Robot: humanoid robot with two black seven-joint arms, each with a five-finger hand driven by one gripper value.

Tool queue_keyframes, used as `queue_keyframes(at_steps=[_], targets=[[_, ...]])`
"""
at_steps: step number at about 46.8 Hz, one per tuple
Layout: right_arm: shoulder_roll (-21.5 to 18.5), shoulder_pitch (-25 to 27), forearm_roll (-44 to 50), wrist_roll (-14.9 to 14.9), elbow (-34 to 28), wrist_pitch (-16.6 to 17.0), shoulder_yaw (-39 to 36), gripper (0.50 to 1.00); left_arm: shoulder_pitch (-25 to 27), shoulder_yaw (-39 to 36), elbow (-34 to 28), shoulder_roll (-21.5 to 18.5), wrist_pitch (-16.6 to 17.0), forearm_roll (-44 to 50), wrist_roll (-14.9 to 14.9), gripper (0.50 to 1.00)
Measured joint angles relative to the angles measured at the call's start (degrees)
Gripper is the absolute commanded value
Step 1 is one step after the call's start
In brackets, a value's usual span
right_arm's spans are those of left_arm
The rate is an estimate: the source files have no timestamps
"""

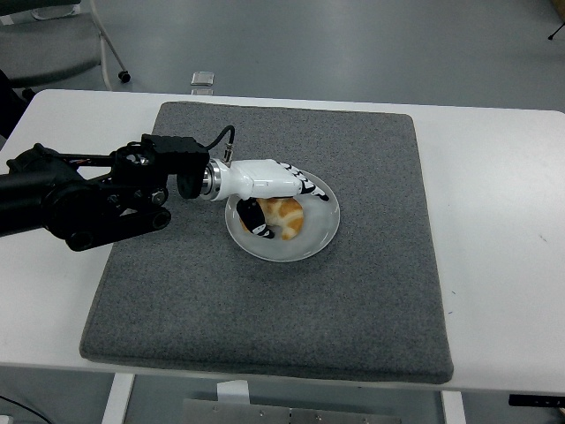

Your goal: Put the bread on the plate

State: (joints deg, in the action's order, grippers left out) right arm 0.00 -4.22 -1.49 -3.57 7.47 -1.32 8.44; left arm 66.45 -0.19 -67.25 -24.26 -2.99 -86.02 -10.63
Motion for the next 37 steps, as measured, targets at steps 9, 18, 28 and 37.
queue_keyframes(at_steps=[9, 18, 28, 37], targets=[[0.0, 0.0, 0.0, 0.0, 0.0, 0.0, 0.0, 0.93, 0.96, 0.87, -0.5, -0.11, 0.0, 5.43, 0.0, 0.994], [0.0, 0.0, 0.0, 0.01, 0.0, 0.0, 0.0, 0.93, 1.75, 5.5, -0.52, -0.53, -0.71, 18.76, -0.03, 0.996], [0.0, 0.0, 0.0, 0.02, 0.0, 0.0, 0.0, 0.93, 2.44, 9.14, -0.27, -1.97, -0.97, 34.01, -0.02, 0.996], [0.0, 0.0, -0.01, 0.01, 0.0, 0.0, 0.0, 0.932, 2.45, 10.35, 1.23, -4.58, -0.35, 47.12, -0.1, 0.996]])
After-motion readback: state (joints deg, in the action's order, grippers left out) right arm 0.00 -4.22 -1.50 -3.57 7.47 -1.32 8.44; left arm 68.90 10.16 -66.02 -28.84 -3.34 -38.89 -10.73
